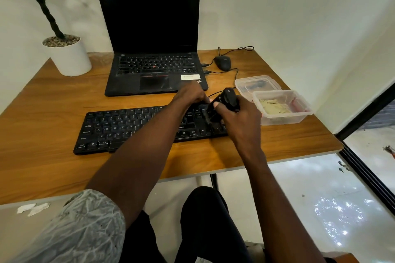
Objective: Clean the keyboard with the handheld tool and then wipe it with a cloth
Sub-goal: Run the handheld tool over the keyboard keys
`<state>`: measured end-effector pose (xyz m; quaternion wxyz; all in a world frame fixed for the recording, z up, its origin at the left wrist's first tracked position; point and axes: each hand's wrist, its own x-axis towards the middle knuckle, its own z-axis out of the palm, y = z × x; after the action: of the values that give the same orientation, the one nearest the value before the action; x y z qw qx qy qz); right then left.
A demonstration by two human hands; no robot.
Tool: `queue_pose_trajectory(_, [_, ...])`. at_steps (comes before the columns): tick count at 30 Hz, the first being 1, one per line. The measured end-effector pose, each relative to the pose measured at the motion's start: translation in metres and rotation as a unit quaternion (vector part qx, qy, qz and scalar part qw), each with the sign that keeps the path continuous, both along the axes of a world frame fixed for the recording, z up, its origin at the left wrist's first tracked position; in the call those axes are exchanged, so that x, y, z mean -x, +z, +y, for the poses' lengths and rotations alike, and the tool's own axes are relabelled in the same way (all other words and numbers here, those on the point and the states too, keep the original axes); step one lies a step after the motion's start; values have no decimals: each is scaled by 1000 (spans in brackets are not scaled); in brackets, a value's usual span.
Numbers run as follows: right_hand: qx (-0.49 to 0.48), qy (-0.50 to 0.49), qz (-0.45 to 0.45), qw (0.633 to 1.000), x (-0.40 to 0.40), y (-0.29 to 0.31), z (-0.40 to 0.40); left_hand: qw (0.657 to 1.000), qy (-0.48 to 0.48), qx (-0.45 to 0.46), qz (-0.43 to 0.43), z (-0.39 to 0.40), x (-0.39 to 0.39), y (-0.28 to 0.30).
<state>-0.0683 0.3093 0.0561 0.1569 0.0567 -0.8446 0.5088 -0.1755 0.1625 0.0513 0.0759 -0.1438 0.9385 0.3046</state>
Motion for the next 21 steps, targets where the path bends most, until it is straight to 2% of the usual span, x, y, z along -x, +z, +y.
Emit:
queue_pose_trajectory(5, [-41,39,-73,996,0,-5,4,1000,2,-9,-4,0,0,-1])
queue_pose_trajectory(9, [-64,18,-19,998,3,2,0,1000,0,-7,-4,0,0,0])
queue_pose_trajectory(13, [-120,41,-51,991,4,1,-6,1000,12,-3,8,0,1,-2])
queue_pose_trajectory(18, [-67,52,-23,996,-1,-2,-15,1000,-1,18,15,-3,4,-1])
queue_pose_trajectory(21, [-88,86,-65,990,-1,-4,-16,1000,-4,28,13,-3,4,-1])
